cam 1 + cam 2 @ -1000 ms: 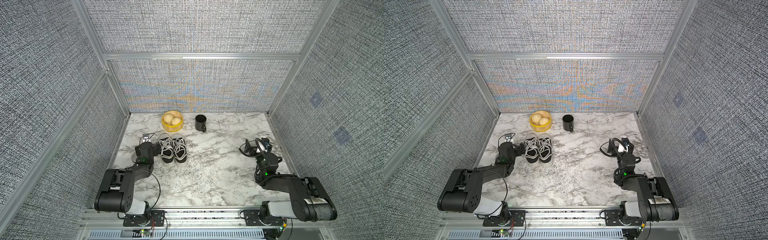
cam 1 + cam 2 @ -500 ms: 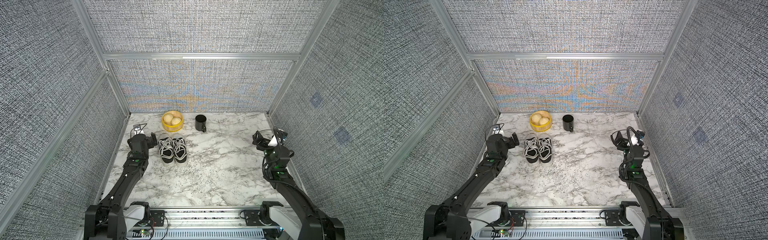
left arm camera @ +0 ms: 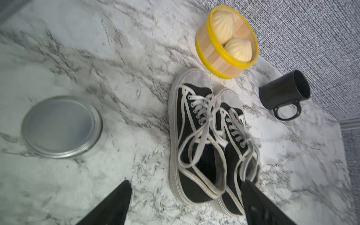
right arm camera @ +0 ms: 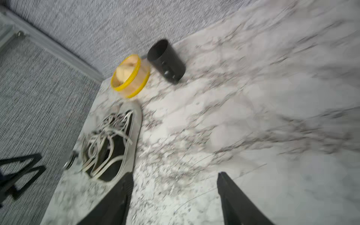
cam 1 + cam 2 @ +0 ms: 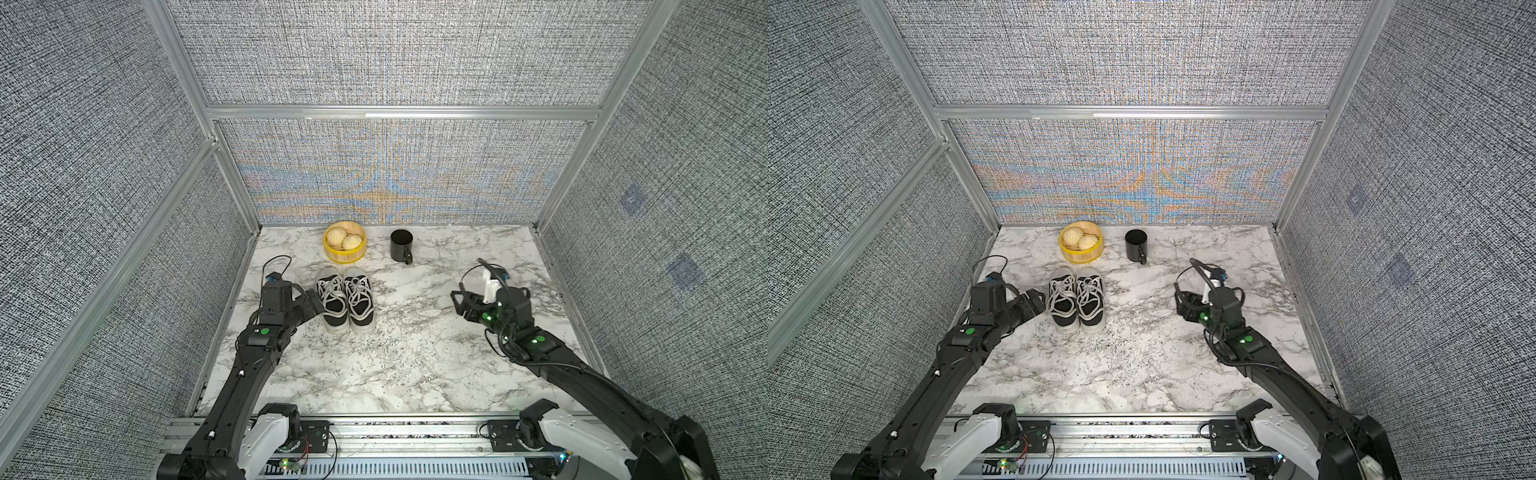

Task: Remove the insole from the shoe
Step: Move the shoe to the center of the board.

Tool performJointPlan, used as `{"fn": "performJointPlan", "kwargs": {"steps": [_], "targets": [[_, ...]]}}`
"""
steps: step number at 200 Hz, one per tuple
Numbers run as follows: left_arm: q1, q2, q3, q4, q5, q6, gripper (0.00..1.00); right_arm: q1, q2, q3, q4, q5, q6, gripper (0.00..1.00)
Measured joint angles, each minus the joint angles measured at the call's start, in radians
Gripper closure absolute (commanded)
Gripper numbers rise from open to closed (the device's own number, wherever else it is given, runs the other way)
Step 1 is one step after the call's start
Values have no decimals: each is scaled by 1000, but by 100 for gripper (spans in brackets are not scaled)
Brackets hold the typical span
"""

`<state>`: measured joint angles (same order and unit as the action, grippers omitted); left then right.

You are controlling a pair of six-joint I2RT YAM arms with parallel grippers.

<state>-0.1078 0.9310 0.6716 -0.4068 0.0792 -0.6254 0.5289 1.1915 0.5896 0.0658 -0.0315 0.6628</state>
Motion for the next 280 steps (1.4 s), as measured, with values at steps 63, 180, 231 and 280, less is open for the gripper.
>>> {"fn": "performJointPlan", "kwargs": {"steps": [63, 180, 231, 280], "targets": [[0, -161, -58, -82, 107, -37, 17, 328, 459, 407, -37, -21, 43, 32], [0, -364, -105, -195, 185, -36, 21, 367, 935, 825, -187, 54, 81, 57], [0, -310, -100, -174, 179, -56, 23, 352, 1011, 897, -234, 105, 107, 56], [0, -259, -67, -164, 164, -73, 24, 348, 1032, 918, -251, 119, 111, 86]]}}
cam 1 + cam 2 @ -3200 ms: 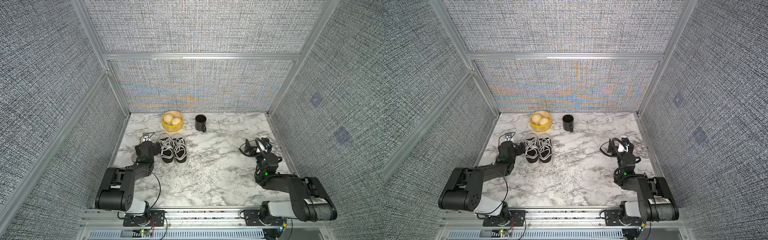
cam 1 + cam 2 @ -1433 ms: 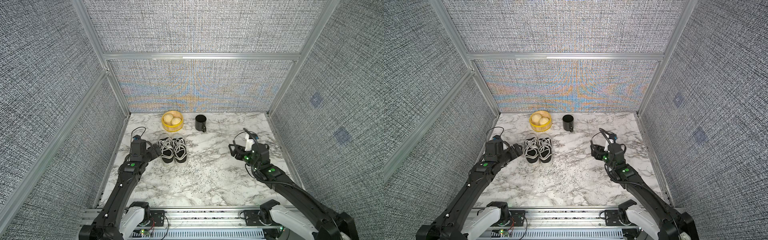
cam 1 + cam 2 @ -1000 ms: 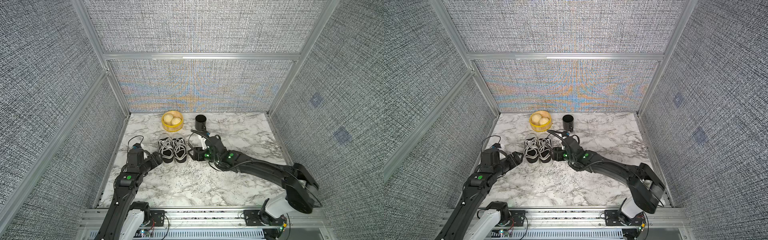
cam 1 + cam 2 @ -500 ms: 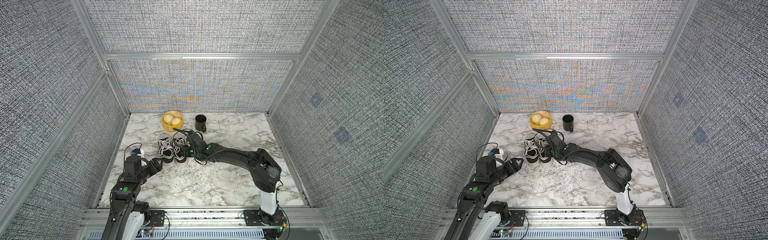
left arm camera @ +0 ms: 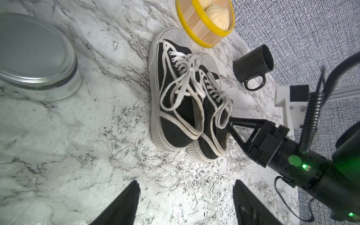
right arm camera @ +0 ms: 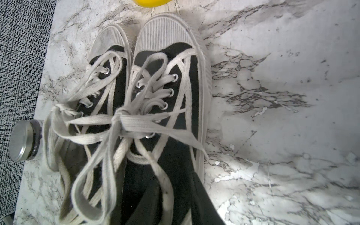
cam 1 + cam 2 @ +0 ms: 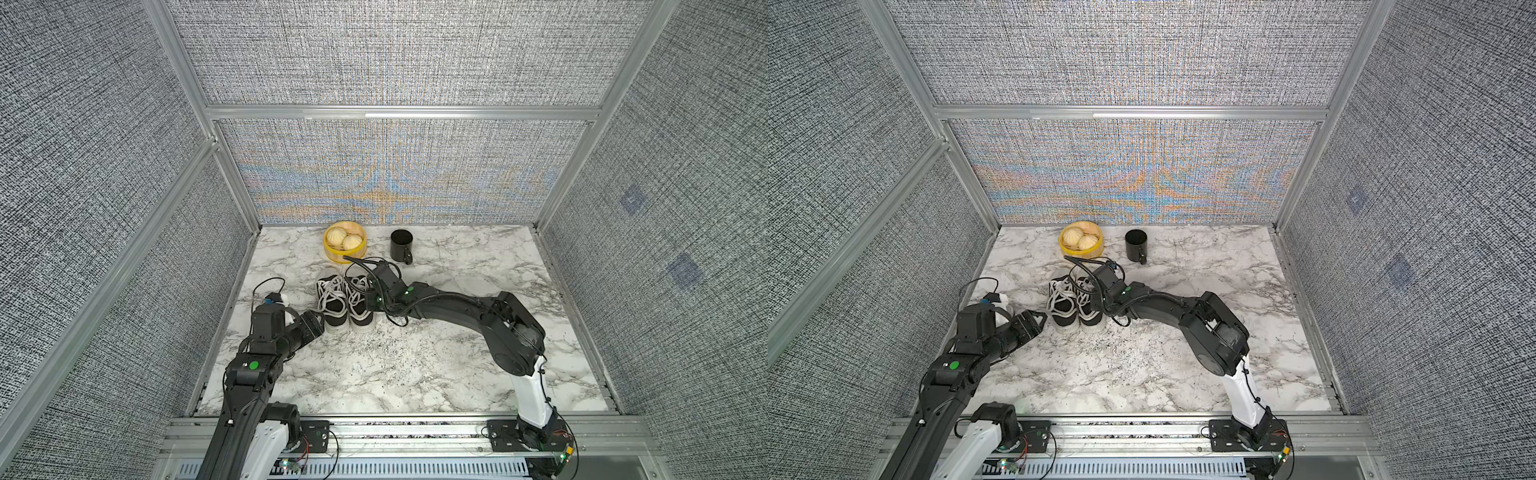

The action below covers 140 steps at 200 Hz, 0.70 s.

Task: Remove the insole from the shoe
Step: Move the shoe to the center of the board.

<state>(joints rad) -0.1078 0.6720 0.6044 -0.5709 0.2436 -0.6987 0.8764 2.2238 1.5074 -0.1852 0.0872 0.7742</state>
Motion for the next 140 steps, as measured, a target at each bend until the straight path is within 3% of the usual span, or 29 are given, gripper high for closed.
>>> {"fn": "performJointPlan", "kwargs": {"steps": [30, 63, 140], "targets": [[0, 33, 10, 21, 21, -10, 26, -1, -62, -63, 2, 16, 3, 97], [-22, 86, 14, 72, 56, -22, 27, -1, -194, -222, -1, 53, 35, 99], [-283, 285, 67, 214, 46, -47, 28, 26, -506, -623, 40, 95, 187, 99]]}}
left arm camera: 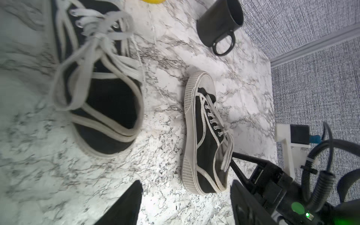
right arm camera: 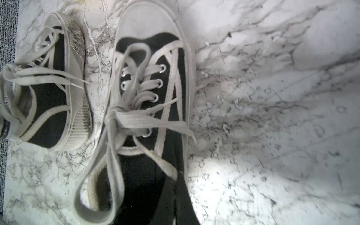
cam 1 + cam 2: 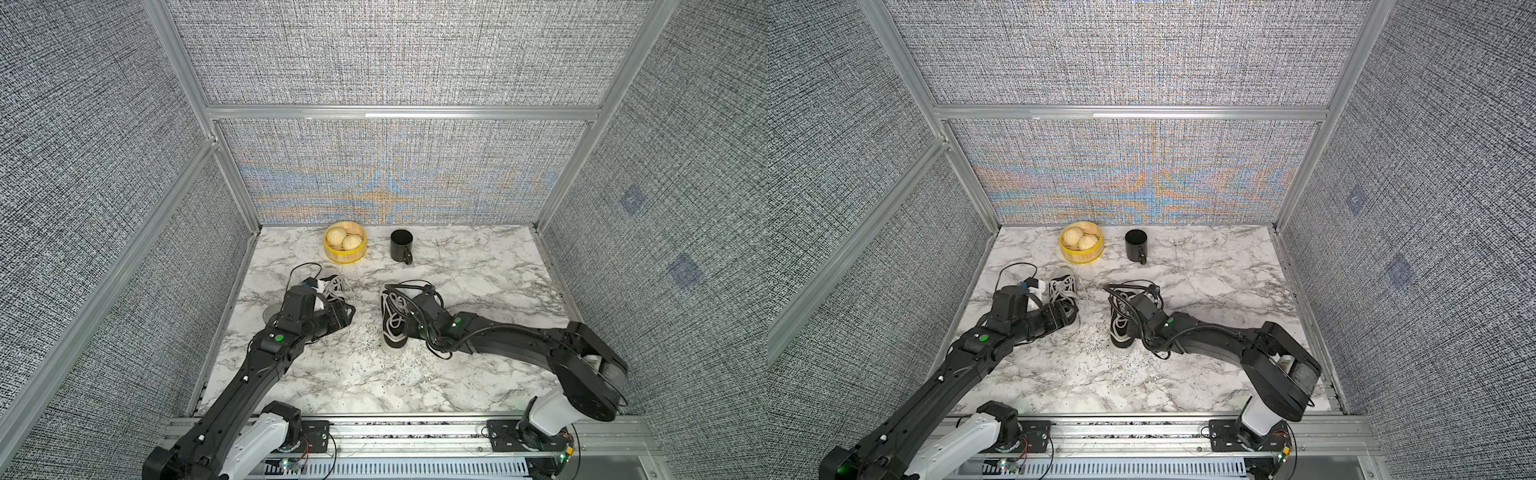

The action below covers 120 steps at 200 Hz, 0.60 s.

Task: Remove the insole from the shoe
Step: Move the shoe to the center of the board.

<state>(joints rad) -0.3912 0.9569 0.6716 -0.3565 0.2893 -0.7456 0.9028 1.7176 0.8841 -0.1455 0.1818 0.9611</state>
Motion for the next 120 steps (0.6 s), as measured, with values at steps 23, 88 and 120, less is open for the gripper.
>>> {"fn": "performJointPlan", "kwargs": {"steps": [23, 88, 120], "targets": [[-49, 61, -2, 48, 2, 3, 28, 30, -42, -37, -9, -7, 25, 93], [-77, 81, 4, 67, 1, 39, 28, 47, -64, -19, -45, -6, 19, 59], [-89, 25, -11, 45, -25, 59, 28, 48, -195, -37, -46, 29, -48, 51]]}}
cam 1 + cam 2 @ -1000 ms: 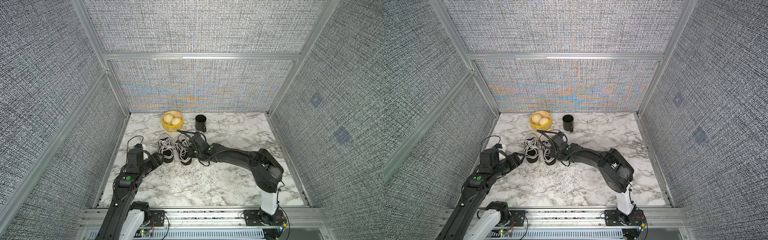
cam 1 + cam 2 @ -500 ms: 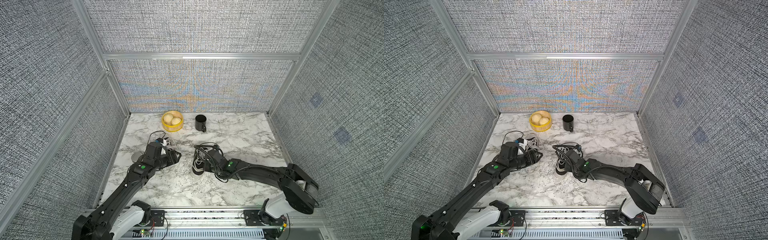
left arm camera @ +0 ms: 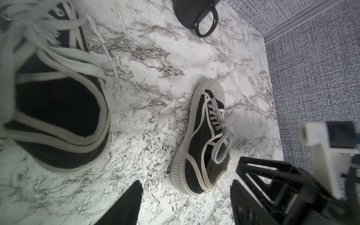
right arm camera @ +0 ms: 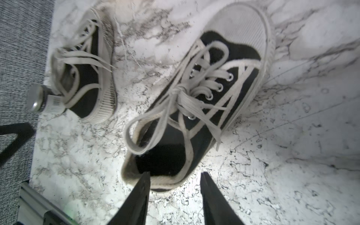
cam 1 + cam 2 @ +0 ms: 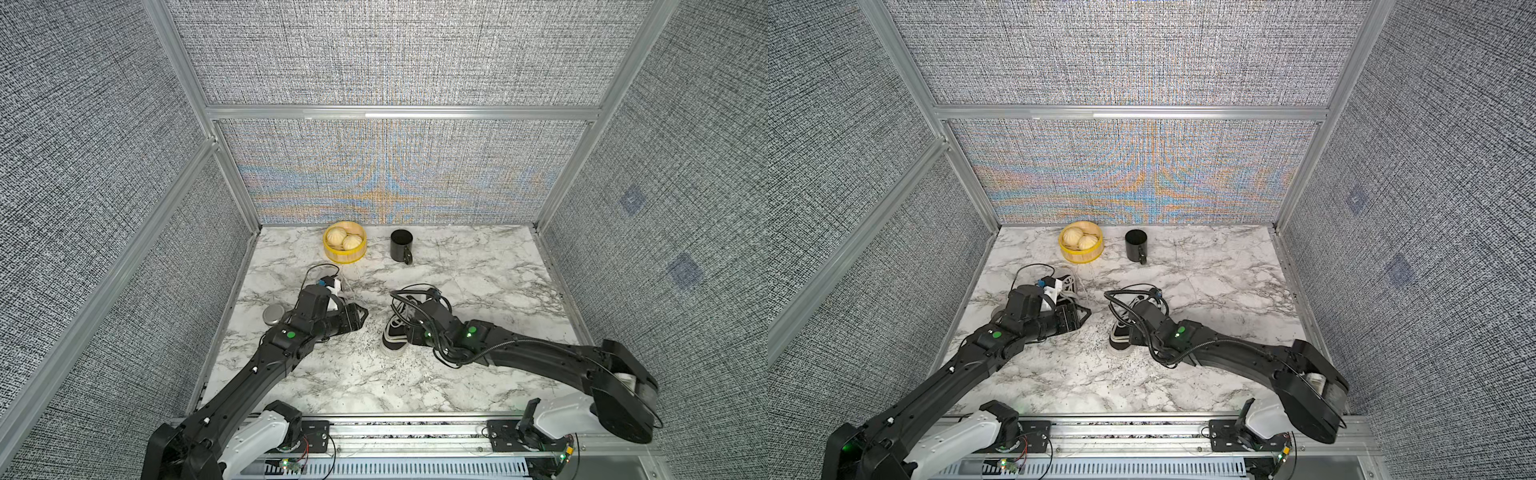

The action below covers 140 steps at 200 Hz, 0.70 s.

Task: Remove the insole from the shoe
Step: Move the shoe to the center of the board, then untie the shoelace on the shoe.

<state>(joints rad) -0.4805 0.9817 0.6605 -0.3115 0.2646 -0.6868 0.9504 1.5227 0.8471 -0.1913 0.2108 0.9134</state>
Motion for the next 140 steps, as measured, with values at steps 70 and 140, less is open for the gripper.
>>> {"fn": "performJointPlan", "kwargs": {"steps": [70, 140], "targets": [[-140, 8, 24, -10, -6, 74, 28, -62, -221, -154, 88, 80, -150, 48], [-349, 235, 220, -93, -82, 235, 26, -219, -257, -189, 124, 24, -155, 49]]}}
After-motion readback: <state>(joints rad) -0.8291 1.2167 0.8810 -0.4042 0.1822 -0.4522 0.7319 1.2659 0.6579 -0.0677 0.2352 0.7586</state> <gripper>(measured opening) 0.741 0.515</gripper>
